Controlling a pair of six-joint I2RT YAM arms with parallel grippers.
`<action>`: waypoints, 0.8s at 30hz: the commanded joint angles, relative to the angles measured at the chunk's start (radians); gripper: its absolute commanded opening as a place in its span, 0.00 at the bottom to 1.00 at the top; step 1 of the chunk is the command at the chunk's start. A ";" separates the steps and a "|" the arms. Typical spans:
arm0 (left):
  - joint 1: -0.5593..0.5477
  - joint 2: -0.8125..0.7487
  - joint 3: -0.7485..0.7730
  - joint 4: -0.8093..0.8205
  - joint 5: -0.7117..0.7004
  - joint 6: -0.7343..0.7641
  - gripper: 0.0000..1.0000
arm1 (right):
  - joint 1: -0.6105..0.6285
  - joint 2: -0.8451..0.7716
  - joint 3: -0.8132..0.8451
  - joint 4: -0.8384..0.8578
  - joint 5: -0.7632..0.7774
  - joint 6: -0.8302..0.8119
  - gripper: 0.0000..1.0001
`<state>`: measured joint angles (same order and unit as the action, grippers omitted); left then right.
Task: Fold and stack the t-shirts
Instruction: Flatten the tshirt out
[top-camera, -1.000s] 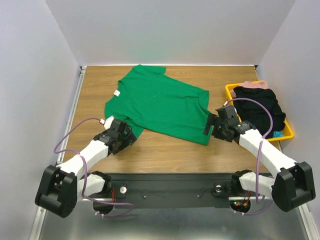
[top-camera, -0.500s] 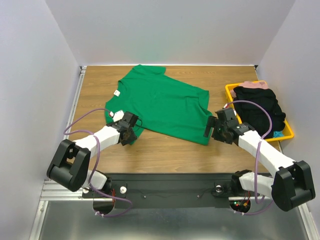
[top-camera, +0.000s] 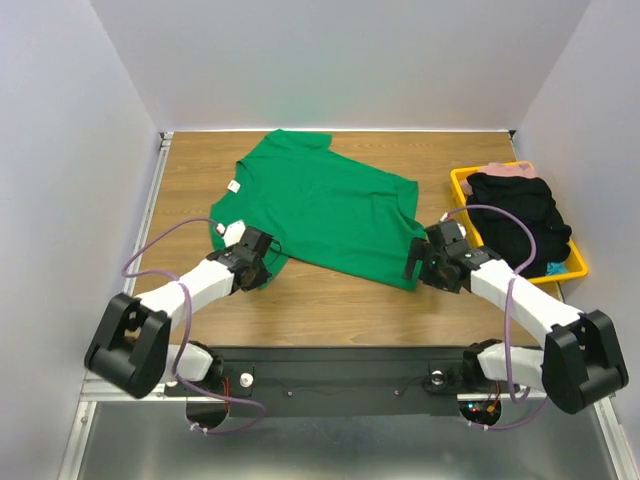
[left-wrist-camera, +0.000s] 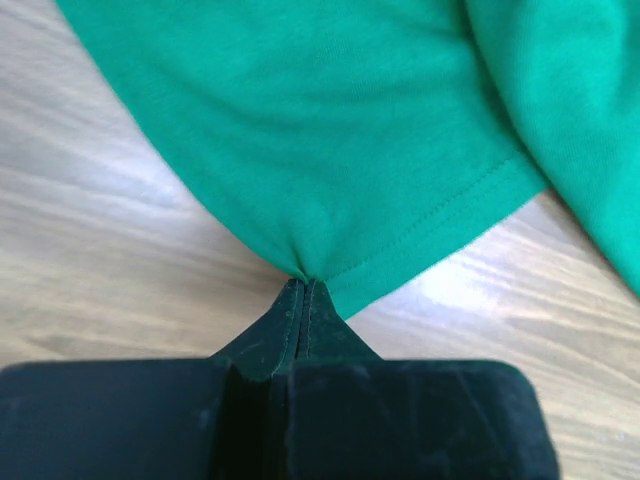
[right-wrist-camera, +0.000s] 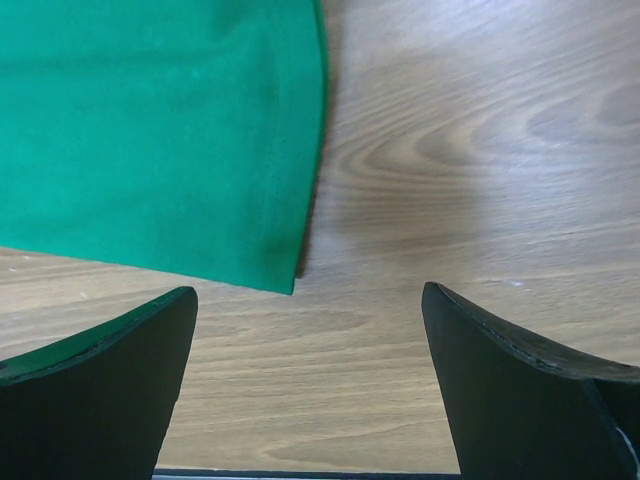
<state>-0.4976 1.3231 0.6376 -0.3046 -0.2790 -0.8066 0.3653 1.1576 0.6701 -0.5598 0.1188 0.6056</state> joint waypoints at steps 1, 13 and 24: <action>-0.004 -0.155 -0.027 -0.011 -0.072 -0.019 0.00 | 0.079 0.057 -0.001 0.058 -0.002 0.071 1.00; -0.004 -0.516 -0.016 -0.106 -0.212 -0.114 0.00 | 0.106 0.191 -0.007 0.178 0.007 0.151 0.51; -0.004 -0.714 0.046 -0.151 -0.328 -0.177 0.00 | 0.115 0.206 -0.012 0.179 0.022 0.169 0.15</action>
<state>-0.4976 0.6388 0.6247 -0.4400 -0.5228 -0.9489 0.4664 1.3705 0.6716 -0.4198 0.1307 0.7586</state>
